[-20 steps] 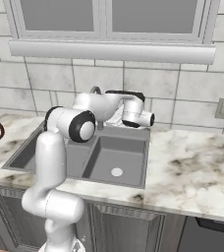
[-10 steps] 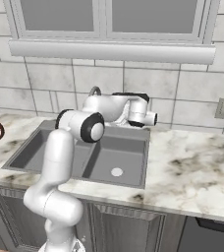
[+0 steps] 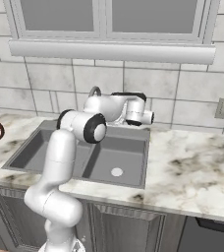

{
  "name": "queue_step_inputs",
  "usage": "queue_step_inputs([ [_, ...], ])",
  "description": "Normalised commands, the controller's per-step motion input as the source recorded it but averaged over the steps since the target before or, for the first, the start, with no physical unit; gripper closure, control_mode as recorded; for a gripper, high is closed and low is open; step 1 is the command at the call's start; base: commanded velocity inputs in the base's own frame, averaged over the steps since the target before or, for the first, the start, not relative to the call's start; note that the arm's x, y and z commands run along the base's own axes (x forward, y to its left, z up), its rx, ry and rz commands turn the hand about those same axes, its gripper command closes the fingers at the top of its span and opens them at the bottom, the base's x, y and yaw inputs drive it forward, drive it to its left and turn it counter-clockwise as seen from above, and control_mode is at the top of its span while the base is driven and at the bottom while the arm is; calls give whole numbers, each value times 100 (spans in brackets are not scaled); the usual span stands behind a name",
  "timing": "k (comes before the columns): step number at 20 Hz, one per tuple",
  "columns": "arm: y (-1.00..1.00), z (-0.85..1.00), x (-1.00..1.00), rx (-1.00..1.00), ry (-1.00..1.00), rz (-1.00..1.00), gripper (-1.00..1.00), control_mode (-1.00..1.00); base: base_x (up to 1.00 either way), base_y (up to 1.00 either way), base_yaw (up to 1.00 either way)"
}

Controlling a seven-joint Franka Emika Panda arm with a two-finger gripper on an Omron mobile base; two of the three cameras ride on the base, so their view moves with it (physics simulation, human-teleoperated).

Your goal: Turn on the sink faucet and place the jug under the water for a few seconds to fill it up.

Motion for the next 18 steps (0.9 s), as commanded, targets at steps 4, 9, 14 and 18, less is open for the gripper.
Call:
queue_step_inputs([
  [4, 0, 0, 13, 1, 0, 0, -100, -100, 0, 0, 0],
  [9, 2, 0, 9, 1, 0, 0, -100, -100, 0, 0, 0],
  [14, 12, 0, 0, 0, 0, 0, -100, -100, 0, 0, 0],
  [18, 1, -2, 9, 0, 0, 0, -100, -100, 0, 0, 0],
])
